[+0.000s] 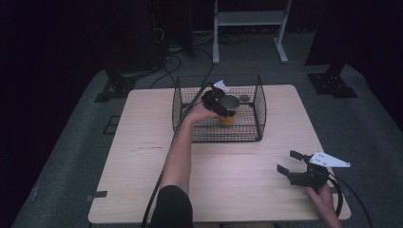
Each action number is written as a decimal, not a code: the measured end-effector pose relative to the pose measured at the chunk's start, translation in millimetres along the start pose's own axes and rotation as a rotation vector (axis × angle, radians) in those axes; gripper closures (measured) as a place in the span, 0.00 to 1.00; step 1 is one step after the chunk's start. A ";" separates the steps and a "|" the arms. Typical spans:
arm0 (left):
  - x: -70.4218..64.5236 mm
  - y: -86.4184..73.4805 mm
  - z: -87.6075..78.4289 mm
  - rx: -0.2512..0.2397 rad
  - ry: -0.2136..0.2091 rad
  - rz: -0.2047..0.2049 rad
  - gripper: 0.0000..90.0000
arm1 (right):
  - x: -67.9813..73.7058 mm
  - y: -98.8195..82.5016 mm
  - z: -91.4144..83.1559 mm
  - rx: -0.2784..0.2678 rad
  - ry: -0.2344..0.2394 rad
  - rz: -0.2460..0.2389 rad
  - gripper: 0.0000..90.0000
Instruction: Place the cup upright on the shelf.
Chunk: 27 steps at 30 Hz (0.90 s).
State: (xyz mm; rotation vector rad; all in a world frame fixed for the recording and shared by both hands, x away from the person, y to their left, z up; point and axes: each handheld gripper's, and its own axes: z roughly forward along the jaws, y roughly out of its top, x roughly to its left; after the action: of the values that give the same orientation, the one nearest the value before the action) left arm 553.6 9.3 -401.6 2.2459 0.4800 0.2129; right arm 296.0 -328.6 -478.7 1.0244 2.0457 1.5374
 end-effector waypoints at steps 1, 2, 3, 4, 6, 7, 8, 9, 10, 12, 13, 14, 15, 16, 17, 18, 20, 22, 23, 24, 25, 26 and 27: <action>0.0 0.0 0.0 0.000 0.000 0.000 0.10 | -0.1 0.0 0.0 0.000 0.000 0.000 0.14; -0.2 -0.1 -0.1 0.001 0.003 0.001 0.10 | -0.1 0.0 0.0 0.000 0.000 0.000 0.14; -0.3 -0.2 -0.2 0.001 0.004 0.002 0.10 | -0.1 0.0 0.0 -0.001 0.001 0.001 0.14; -0.2 -0.3 -0.5 0.002 0.006 0.004 0.09 | -0.2 0.0 0.0 -0.001 0.001 0.002 0.14; 0.2 -1.7 -0.9 0.001 -0.001 -0.002 0.07 | -0.5 0.0 -0.1 -0.001 0.003 0.003 0.14; 0.2 -1.7 -0.9 0.001 -0.001 -0.002 0.05 | -0.6 -0.1 -0.2 -0.002 0.004 0.003 0.14; -0.2 -2.4 -1.4 -0.001 0.006 0.002 0.05 | -0.6 -0.1 -0.2 -0.002 0.004 0.003 0.14; -0.2 -2.4 -1.4 -0.001 0.006 0.002 0.05 | -0.6 -0.1 -0.2 -0.002 0.004 0.003 0.14; 0.0 -2.2 -3.0 -0.014 0.012 -0.002 0.05 | -0.6 -0.1 -0.3 -0.002 0.003 0.006 0.14; 0.0 -1.8 -4.0 -0.019 0.011 -0.001 0.04 | -0.7 -0.1 -0.4 -0.002 0.003 0.006 0.14; -0.4 -1.2 -4.9 -0.022 0.012 0.002 0.04 | -0.7 -0.1 -0.4 -0.003 0.003 0.007 0.14; -0.8 -0.4 -5.8 -0.027 0.014 0.004 0.03 | -0.8 -0.2 -0.4 -0.004 0.004 0.007 0.14; -1.3 1.1 -7.9 -0.035 0.012 0.004 0.03 | -0.9 -0.2 -0.6 -0.005 0.005 0.008 0.14; -1.3 1.1 -7.9 -0.035 0.012 0.004 0.03 | -1.0 -0.2 -0.6 -0.005 0.005 0.008 0.14; -1.6 1.8 -8.8 -0.038 0.011 0.005 0.03 | -1.0 -0.2 -0.6 -0.005 0.005 0.008 0.14; -2.4 2.9 -10.2 -0.041 0.012 0.008 0.03 | -0.9 -0.2 -0.6 -0.006 0.005 0.008 0.14; -2.7 3.6 -11.1 -0.043 0.015 0.013 0.02 | -0.8 -0.2 -0.6 -0.005 0.004 0.007 0.14; -2.9 5.6 -13.9 -0.064 0.026 0.010 0.02 | -0.8 -0.2 -0.6 -0.005 0.004 0.008 0.14; -2.9 5.6 -13.9 -0.064 0.026 0.010 0.02 | -0.8 -0.2 -0.6 -0.005 0.004 0.008 0.14; -2.6 6.9 -15.9 -0.075 0.029 0.008 0.02 | -0.8 -0.2 -0.7 -0.005 0.004 0.009 0.14; -2.6 6.9 -15.9 -0.075 0.029 0.008 0.02 | -0.8 -0.2 -0.7 -0.005 0.003 0.009 0.14; -3.3 8.4 -17.7 -0.077 0.033 0.013 0.02 | -0.7 -0.2 -0.6 -0.005 0.003 0.009 0.14; -3.3 8.4 -17.7 -0.077 0.033 0.013 0.02 | -0.7 -0.2 -0.6 -0.005 0.003 0.009 0.14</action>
State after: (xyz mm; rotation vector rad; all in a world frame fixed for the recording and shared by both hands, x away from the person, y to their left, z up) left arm 547.5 15.1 -383.7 2.1736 0.4672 0.2706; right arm 296.0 -329.6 -478.8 1.0310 2.0404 1.5484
